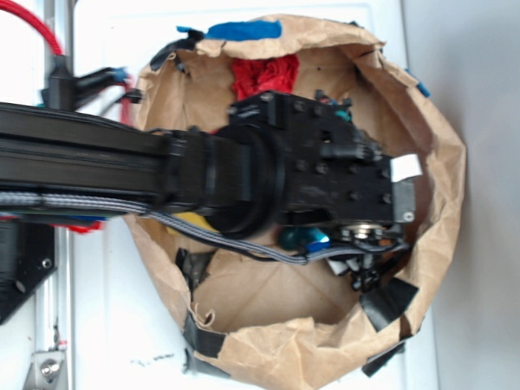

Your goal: Grab the plastic pickle.

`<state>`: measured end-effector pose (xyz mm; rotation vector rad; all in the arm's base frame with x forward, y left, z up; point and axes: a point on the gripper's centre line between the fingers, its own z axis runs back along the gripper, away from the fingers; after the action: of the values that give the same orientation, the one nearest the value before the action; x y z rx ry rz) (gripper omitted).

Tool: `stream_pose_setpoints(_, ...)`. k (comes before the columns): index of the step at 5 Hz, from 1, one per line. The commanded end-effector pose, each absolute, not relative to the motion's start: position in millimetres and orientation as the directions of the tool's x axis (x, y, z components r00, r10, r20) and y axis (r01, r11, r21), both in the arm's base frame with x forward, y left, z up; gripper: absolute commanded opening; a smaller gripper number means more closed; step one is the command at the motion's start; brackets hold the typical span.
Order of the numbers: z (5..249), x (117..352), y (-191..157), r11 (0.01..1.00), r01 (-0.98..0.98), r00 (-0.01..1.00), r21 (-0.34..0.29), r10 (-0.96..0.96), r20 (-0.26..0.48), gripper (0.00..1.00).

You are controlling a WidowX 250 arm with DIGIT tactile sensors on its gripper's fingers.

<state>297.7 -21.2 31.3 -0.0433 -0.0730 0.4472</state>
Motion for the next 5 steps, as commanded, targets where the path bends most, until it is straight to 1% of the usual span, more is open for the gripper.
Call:
stream_pose_setpoints(1,93.9,282.4,2.6,0.906,-0.393,0.898,-0.16,0.415,0.145,0.0)
stream_pose_setpoints(2,132.0,271.3,19.2,0.937,-0.309,0.939,-0.166,0.328,0.106,0.0)
stream_pose_setpoints(3,160.0,265.4,31.9,0.966,-0.183,0.983,-0.181,0.181,-0.029,0.0)
stream_pose_setpoints(4,173.9,262.4,33.6,0.983,-0.131,0.991,-0.13,0.132,-0.002,0.0)
stream_pose_setpoints(5,181.3,260.2,27.7,0.985,-0.126,0.99,-0.116,0.133,0.052,0.0)
